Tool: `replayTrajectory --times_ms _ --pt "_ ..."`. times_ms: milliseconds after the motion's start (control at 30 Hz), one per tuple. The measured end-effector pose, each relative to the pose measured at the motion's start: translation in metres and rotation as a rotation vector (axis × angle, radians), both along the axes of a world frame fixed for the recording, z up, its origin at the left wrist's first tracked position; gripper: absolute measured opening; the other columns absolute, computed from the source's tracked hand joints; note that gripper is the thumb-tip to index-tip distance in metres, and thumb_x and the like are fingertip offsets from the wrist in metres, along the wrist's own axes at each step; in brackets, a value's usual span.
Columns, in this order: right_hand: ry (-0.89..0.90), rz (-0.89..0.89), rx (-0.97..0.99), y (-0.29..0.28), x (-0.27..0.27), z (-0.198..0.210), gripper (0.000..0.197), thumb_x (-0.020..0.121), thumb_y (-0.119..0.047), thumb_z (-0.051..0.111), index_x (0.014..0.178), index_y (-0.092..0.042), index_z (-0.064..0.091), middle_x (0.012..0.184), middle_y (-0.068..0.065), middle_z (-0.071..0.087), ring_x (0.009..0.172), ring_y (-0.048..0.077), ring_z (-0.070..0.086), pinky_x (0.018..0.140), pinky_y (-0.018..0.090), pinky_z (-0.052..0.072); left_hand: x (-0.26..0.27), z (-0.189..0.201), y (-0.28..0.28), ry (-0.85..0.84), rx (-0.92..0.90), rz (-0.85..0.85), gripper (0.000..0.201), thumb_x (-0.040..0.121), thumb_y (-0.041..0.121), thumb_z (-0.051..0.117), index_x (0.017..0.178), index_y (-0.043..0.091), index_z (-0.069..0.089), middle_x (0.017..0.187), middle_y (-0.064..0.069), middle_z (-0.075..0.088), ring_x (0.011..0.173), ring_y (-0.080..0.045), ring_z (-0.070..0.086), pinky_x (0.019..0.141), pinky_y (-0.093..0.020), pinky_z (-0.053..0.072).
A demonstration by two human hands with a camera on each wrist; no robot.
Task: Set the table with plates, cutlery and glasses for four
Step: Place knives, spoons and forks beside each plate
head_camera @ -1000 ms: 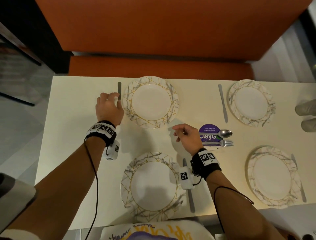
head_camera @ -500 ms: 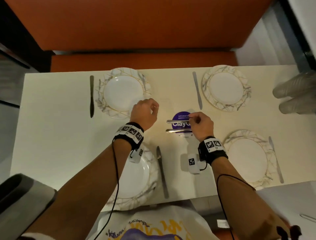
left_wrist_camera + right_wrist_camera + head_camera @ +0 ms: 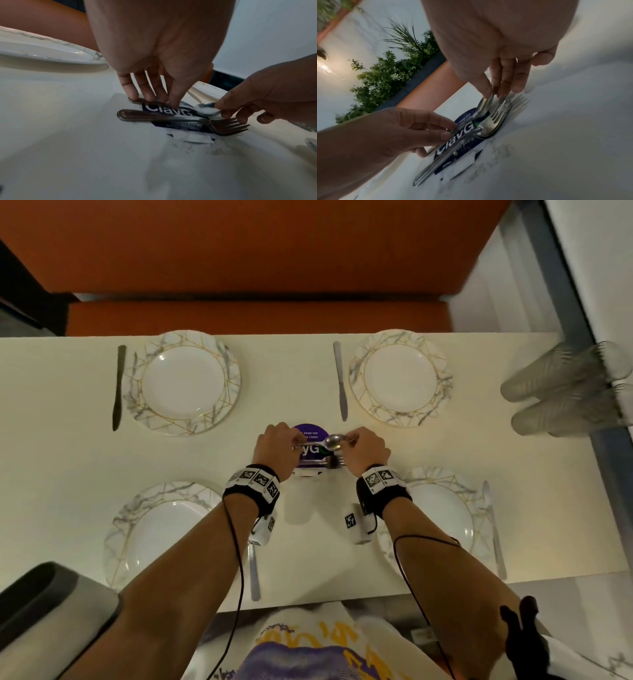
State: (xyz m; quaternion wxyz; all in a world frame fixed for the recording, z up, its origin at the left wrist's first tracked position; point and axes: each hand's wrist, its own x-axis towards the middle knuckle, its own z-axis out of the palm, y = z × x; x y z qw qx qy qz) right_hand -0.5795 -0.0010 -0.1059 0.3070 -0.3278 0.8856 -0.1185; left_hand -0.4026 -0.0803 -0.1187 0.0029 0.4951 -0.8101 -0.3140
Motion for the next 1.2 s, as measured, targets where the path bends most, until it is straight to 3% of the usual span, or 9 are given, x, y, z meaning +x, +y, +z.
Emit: replayTrajectory --times_ms 267,367,433,500,700,767,900,1067,1200 --pt "-0.069 0.018 -0.167 -0.012 -0.007 0.017 0.007 0.09 -0.016 0.063 0.091 -0.023 0.066 0.092 -0.003 0.07 0.097 0.025 0.063 0.099 0.044 0.042 -0.006 0.015 0.005 0.032 -0.116 0.097 0.031 0.09 0.038 0.073 0.113 0.018 0.072 0.111 -0.004 0.063 0.106 -0.026 0.053 0.091 -0.039 0.047" --pt "-0.068 0.08 -0.302 -0.021 -0.009 0.031 0.008 0.089 -0.015 0.065 0.09 -0.023 0.066 0.082 -0.007 0.066 0.09 0.024 0.066 0.097 0.049 0.048 -0.012 0.033 0.0 0.117 0.021 0.086 0.029 0.099 0.031 0.061 0.123 0.018 0.069 0.115 -0.001 0.067 0.107 -0.021 0.059 0.092 -0.032 0.048" --pt "-0.07 0.123 -0.361 -0.028 -0.009 0.042 0.006 0.092 -0.016 0.066 0.094 -0.021 0.068 0.078 -0.012 0.063 0.086 0.021 0.065 0.094 0.05 0.051 -0.013 0.045 -0.002 0.165 0.116 0.082 0.023 0.102 0.022 0.054 0.112 0.016 0.073 0.106 -0.002 0.073 0.096 -0.02 0.065 0.078 -0.019 0.046" --pt "-0.087 0.137 -0.436 -0.034 -0.006 0.054 0.006 0.094 -0.016 0.067 0.099 -0.018 0.07 0.08 -0.013 0.062 0.085 0.017 0.064 0.09 0.045 0.054 -0.01 0.054 -0.001 0.23 0.171 0.125 0.025 0.102 0.017 0.051 0.098 0.014 0.075 0.089 -0.001 0.075 0.084 -0.021 0.067 0.065 -0.013 0.042" --pt "-0.218 0.001 -0.572 -0.033 0.026 0.075 0.016 0.093 -0.021 0.071 0.108 -0.017 0.068 0.088 -0.014 0.063 0.077 -0.003 0.057 0.069 0.012 0.048 0.013 0.081 0.022 0.526 0.414 0.458 0.017 0.103 0.019 0.061 0.106 0.008 0.074 0.077 -0.006 0.069 0.059 -0.009 0.06 0.047 -0.017 0.045" --pt "-0.3 -0.027 -0.505 -0.024 0.042 0.075 0.027 0.09 -0.031 0.075 0.111 -0.016 0.065 0.091 -0.01 0.064 0.079 0.001 0.06 0.066 0.007 0.046 0.024 0.084 0.034 0.591 0.488 0.506 0.019 0.103 0.016 0.062 0.11 0.003 0.073 0.082 -0.017 0.07 0.062 -0.014 0.064 0.058 -0.026 0.053" --pt "-0.391 -0.007 -0.401 -0.001 0.08 0.059 0.025 0.081 -0.038 0.078 0.091 -0.017 0.072 0.083 0.0 0.075 0.08 0.02 0.073 0.08 0.043 0.061 0.053 0.085 0.059 0.68 0.584 0.592 0.021 0.103 0.011 0.061 0.11 -0.006 0.072 0.076 -0.006 0.071 0.064 -0.012 0.067 0.073 -0.033 0.062" --pt "-0.605 -0.106 -0.493 0.032 0.117 0.058 0.011 0.088 -0.017 0.078 0.095 -0.009 0.076 0.076 0.008 0.078 0.07 0.022 0.075 0.074 0.042 0.064 0.092 0.085 0.092 0.795 0.685 0.677 0.019 0.102 0.006 0.062 0.111 -0.008 0.07 0.085 -0.012 0.069 0.078 -0.021 0.064 0.08 -0.038 0.065" --pt "-0.644 -0.18 -0.518 0.053 0.141 0.054 0.011 0.089 -0.012 0.077 0.096 -0.004 0.075 0.078 0.011 0.078 0.073 0.026 0.076 0.077 0.044 0.065 0.12 0.087 0.109 0.733 0.608 0.674 0.021 0.102 0.014 0.064 0.112 -0.002 0.073 0.093 -0.02 0.071 0.081 -0.026 0.069 0.074 -0.029 0.062"
